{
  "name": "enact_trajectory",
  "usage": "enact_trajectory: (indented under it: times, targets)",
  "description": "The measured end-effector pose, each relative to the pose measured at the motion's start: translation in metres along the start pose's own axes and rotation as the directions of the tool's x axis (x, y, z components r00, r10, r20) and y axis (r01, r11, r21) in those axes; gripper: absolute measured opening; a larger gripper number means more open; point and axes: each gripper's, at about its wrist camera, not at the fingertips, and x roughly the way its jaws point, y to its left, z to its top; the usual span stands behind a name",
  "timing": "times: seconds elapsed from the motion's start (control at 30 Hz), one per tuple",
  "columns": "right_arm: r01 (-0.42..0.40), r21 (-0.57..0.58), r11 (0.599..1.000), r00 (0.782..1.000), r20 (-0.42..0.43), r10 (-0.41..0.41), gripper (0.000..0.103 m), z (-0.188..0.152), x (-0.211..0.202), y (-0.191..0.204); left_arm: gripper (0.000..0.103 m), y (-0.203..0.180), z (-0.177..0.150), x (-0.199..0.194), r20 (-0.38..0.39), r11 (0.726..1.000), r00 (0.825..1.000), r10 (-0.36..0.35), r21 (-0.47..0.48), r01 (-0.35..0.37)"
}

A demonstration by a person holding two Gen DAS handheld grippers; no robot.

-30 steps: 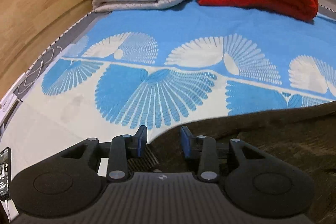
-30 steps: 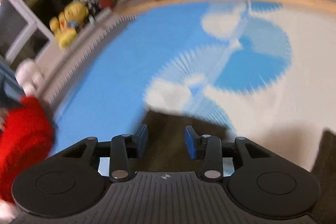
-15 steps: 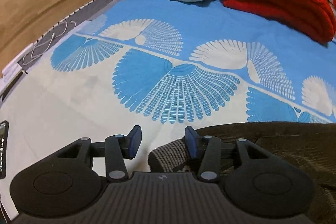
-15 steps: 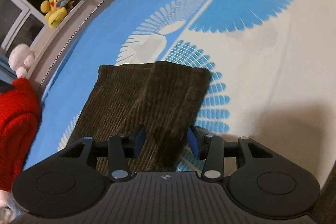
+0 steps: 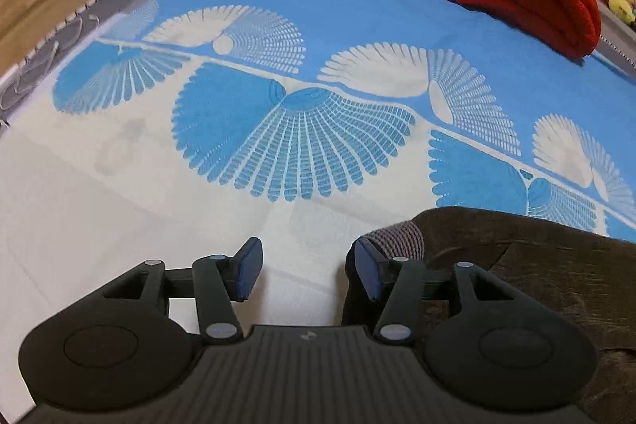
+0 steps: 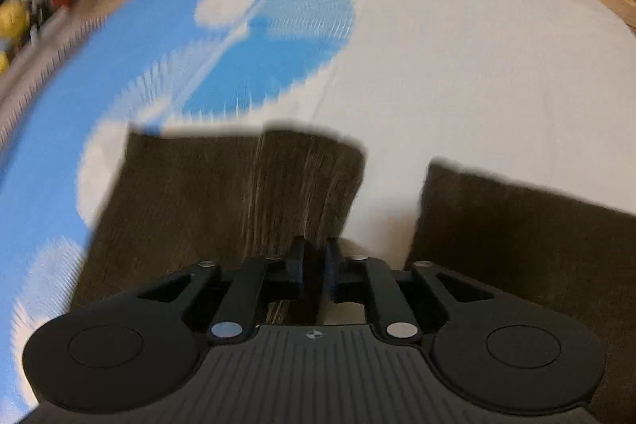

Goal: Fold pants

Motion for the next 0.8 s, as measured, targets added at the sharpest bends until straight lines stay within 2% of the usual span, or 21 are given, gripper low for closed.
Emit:
enact_trajectory:
  times: [0.07, 0.17, 0.23, 0.37, 0.47, 0.5, 0.53, 0.57, 0.6, 0.67, 0.73, 0.8]
  targets:
    - [-0.046, -0.018, 0.999, 0.998, 0.048, 0.047, 0.032, 0.006, -0.023, -0.009, 0.063, 0.014, -0.001, 0.0, -0.018, 0.995, 0.999, -0.05, -0.082, 0.048]
    - [-0.117, -0.07, 0.991, 0.991, 0.05, 0.121, 0.034, 0.011, -0.052, -0.025, 0.072, 0.034, -0.005, 0.0, -0.03, 0.973, 0.991, -0.133, -0.195, 0.125]
    - [-0.168, -0.094, 0.981, 0.984, 0.05, 0.173, 0.034, 0.017, -0.072, -0.037, 0.072, 0.041, -0.008, 0.001, -0.041, 0.953, 0.977, -0.208, -0.236, 0.193]
    - [-0.217, -0.205, 0.954, 0.968, 0.079, 0.238, 0.035, 0.019, -0.119, -0.067, 0.073, 0.037, -0.02, 0.009, -0.074, 0.925, 0.942, -0.327, -0.229, 0.303]
    - [-0.236, -0.274, 0.932, 0.96, 0.081, 0.267, 0.039, 0.016, -0.148, -0.092, 0.072, 0.026, -0.033, 0.02, -0.114, 0.944, 0.943, -0.313, -0.147, 0.295]
    - [-0.245, -0.285, 0.927, 0.958, 0.074, 0.276, 0.04, 0.015, -0.157, -0.1, 0.049, 0.021, -0.039, 0.025, -0.131, 0.951, 0.945, -0.3, -0.112, 0.287]
    - [-0.253, -0.288, 0.923, 0.956, 0.068, 0.284, 0.041, 0.014, -0.164, -0.107, 0.022, 0.015, -0.042, 0.028, -0.149, 0.956, 0.945, -0.292, -0.053, 0.287]
    - [-0.264, -0.287, 0.921, 0.955, 0.059, 0.292, 0.042, 0.012, -0.171, -0.116, 0.014, 0.011, -0.042, 0.026, -0.139, 0.957, 0.948, -0.286, 0.017, 0.291]
    - [-0.273, -0.282, 0.92, 0.953, 0.048, 0.298, 0.042, 0.01, -0.176, -0.123, 0.013, 0.012, -0.038, 0.021, -0.083, 0.963, 0.962, -0.262, 0.05, 0.266]
    - [-0.283, -0.267, 0.921, 0.953, 0.028, 0.301, 0.042, 0.007, -0.184, -0.138, 0.009, 0.02, -0.029, 0.012, 0.0, 0.977, 0.977, -0.214, -0.015, 0.214]
    - [-0.264, -0.268, 0.926, 0.96, 0.022, 0.28, 0.043, 0.005, -0.187, -0.149, 0.006, 0.02, -0.027, 0.007, -0.01, 0.983, 0.983, -0.183, -0.033, 0.183]
    - [-0.245, -0.282, 0.928, 0.967, 0.002, 0.256, 0.043, 0.004, -0.185, -0.156, 0.015, 0.018, -0.032, 0.005, -0.081, 0.984, 0.98, -0.179, -0.028, 0.178]
